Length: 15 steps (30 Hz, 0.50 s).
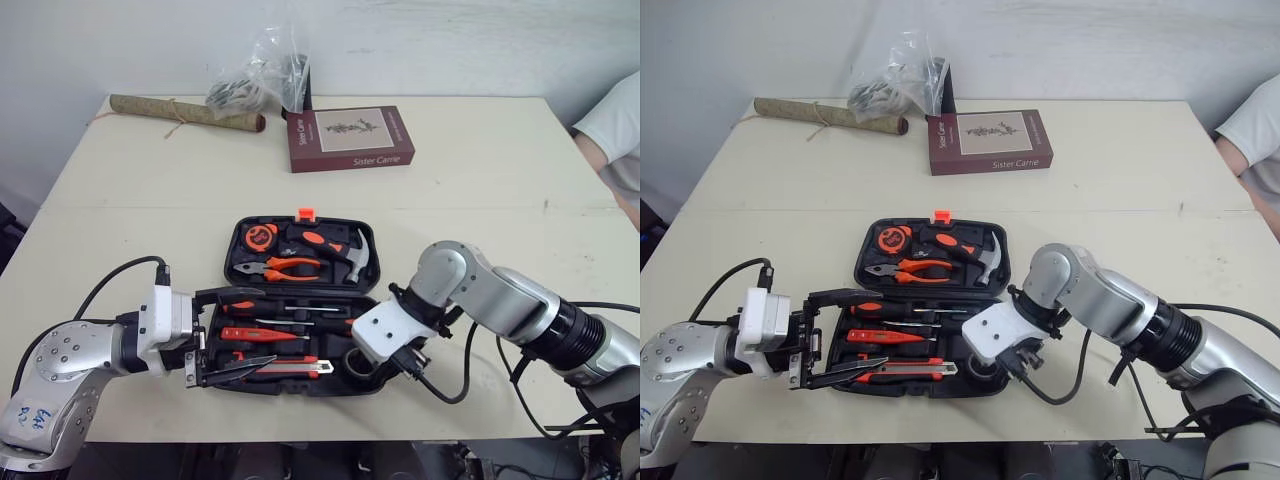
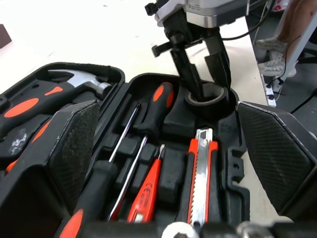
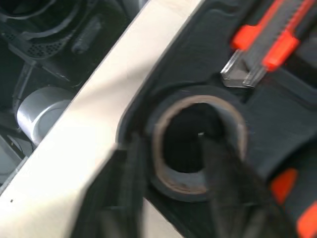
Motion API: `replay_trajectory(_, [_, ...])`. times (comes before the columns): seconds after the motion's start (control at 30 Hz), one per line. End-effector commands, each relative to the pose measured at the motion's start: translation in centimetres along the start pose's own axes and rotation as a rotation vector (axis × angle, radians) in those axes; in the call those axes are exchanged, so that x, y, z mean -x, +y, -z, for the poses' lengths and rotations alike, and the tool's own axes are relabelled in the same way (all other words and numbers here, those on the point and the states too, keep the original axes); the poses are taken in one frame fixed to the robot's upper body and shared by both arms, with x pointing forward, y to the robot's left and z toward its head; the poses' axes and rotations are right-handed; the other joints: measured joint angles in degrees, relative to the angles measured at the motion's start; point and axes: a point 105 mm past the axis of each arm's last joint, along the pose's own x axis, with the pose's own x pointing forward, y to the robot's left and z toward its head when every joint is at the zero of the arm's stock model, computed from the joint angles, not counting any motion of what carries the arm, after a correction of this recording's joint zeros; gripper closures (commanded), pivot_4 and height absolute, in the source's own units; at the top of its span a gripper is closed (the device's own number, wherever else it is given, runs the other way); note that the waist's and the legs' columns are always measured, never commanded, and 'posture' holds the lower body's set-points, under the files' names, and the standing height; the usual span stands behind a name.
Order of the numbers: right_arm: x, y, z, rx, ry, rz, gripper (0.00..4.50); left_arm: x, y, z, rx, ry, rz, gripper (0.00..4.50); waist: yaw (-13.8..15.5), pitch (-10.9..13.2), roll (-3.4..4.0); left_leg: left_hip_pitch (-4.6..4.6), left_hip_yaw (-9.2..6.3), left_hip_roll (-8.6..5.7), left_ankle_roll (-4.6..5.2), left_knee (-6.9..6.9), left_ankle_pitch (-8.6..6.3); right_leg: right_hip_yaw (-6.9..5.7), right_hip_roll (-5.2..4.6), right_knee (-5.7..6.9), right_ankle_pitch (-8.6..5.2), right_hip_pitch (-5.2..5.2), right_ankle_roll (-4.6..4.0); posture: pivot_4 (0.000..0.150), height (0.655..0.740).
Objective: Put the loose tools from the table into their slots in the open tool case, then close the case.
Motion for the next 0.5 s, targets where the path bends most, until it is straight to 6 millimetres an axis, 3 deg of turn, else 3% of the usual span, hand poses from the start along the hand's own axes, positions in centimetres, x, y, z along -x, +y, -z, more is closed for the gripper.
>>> replay_trajectory(0.03, [1.8, 2.0, -0.6, -0.016, -0.086, -0.068, 1.79, 0.5, -0.4, -0.9, -0.042, 0.008, -0.003, 0.0, 0.0, 0.0, 0.0, -0.01, 0.0, 0.0, 0.0, -0.01, 0.0, -0.01, -0.02, 0.0, 0.0, 0.0, 0.0, 0.15, 0.74])
replay_trajectory(0.23, [3.7, 3.1, -1.0, -0.053, -0.272, -0.075, 1.79, 1.2, -0.6, -0.6, -0.028, 0.028, -0.011, 0.0, -0.4, 0.0, 0.03, 0.0, 0.01, 0.13, -0.05, -0.02, -0.03, 0.01, -0.05, -0.07, -0.01, -0.03, -0.01, 0.15, 0.74])
replay_trajectory(0.33, [3.8, 2.1, -1.8, -0.088, -0.509, -0.037, 2.58, 1.3, -0.5, -0.6, -0.028, 0.03, -0.016, 0.0, -0.3, 0.0, 0.0, 0.01, 0.02, 0.19, -0.11, -0.04, -0.04, 0.0, 0.0, -0.06, -0.03, -0.05, -0.06, 0.15, 0.74])
replay_trajectory(0.47, [2.3, 1.1, -1.0, -0.093, -0.583, 0.048, 4.49, 1.2, -0.4, -0.5, -0.026, 0.031, -0.013, 0.0, -0.1, 0.0, 0.01, 0.0, 0.05, 0.12, -0.1, -0.04, -0.04, 0.01, 0.05, -0.02, -0.02, -0.05, -0.05, 0.15, 0.74])
replay_trajectory(0.5, [1.4, 1.0, -0.9, -0.119, -0.587, 0.052, 4.49, 1.2, -0.4, -0.5, -0.026, 0.032, -0.012, 0.0, 0.0, 0.0, 0.0, -0.01, 0.05, 0.1, -0.08, -0.04, -0.04, 0.01, 0.04, -0.01, -0.02, -0.05, -0.05, 0.15, 0.74])
